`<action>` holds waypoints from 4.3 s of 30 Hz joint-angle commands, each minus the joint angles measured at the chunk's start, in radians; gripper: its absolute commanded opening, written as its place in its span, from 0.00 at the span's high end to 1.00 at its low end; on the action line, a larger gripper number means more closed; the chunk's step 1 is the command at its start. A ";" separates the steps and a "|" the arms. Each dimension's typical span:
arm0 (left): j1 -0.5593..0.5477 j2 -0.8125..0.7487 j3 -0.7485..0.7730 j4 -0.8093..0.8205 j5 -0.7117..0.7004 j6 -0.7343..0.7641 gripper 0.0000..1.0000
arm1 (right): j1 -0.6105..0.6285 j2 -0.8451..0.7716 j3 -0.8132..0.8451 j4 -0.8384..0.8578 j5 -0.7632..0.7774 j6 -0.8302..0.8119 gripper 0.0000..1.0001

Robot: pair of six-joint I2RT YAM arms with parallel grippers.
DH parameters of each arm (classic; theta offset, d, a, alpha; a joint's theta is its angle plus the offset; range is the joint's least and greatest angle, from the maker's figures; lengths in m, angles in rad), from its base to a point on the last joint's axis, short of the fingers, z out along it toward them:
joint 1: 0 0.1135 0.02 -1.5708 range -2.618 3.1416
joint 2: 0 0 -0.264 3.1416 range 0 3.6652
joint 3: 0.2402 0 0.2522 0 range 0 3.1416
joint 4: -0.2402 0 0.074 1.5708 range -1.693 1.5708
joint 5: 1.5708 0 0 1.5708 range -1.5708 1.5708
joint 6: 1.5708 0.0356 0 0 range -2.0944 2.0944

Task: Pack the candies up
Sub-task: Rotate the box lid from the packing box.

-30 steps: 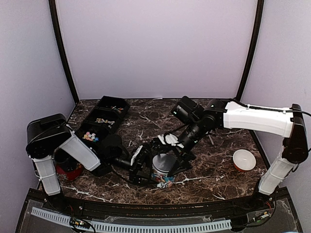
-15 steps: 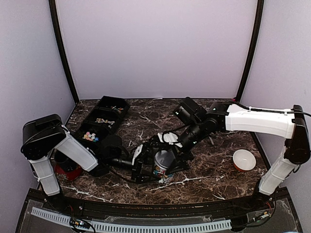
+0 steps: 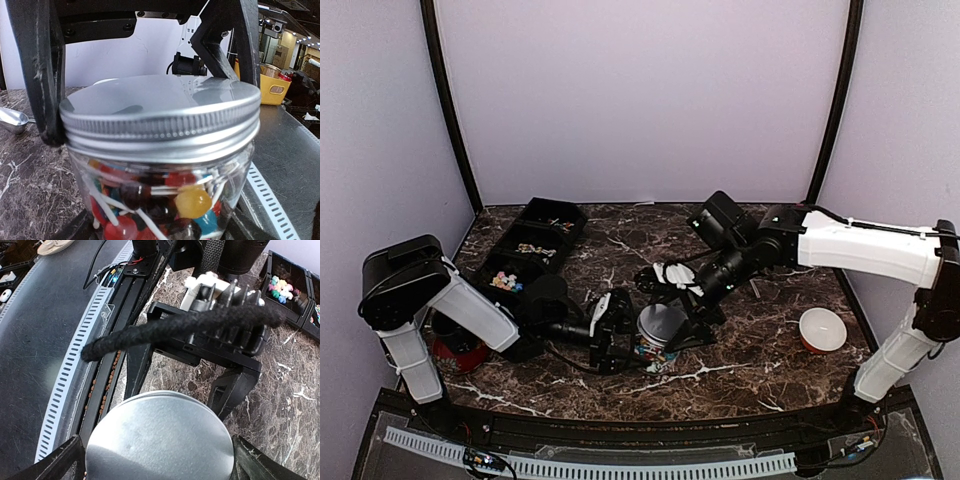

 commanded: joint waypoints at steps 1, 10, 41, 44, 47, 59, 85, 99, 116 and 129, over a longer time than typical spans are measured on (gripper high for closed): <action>0.013 -0.035 0.021 0.037 0.033 0.001 0.30 | -0.010 -0.026 -0.004 -0.040 -0.047 0.012 0.02; 0.013 -0.026 0.030 0.027 0.104 0.010 0.30 | -0.022 -0.022 -0.004 -0.056 -0.083 -0.010 0.03; 0.013 -0.051 0.016 0.007 -0.107 -0.001 0.31 | -0.027 0.019 -0.019 0.014 -0.022 0.132 0.15; 0.013 -0.065 0.010 -0.005 -0.177 0.006 0.31 | -0.026 0.001 -0.042 0.061 0.016 0.179 0.15; 0.013 -0.074 0.002 -0.005 -0.231 0.007 0.31 | -0.024 -0.019 -0.068 0.120 0.055 0.234 0.15; 0.004 -0.111 -0.009 -0.032 -0.425 0.008 0.31 | -0.018 -0.008 -0.080 0.192 0.179 0.427 0.14; -0.047 -0.141 -0.017 0.011 -0.764 0.037 0.31 | 0.006 -0.001 -0.073 0.302 0.352 0.719 0.04; -0.047 -0.148 -0.011 0.007 -0.790 0.037 0.31 | 0.053 -0.056 -0.121 0.282 0.307 0.687 0.02; -0.012 -0.172 -0.031 0.019 -0.746 0.018 0.31 | 0.112 -0.133 -0.174 0.218 0.212 0.613 0.02; -0.004 -0.148 -0.052 0.101 -0.260 0.021 0.32 | 0.076 -0.309 -0.152 0.074 0.358 0.245 0.03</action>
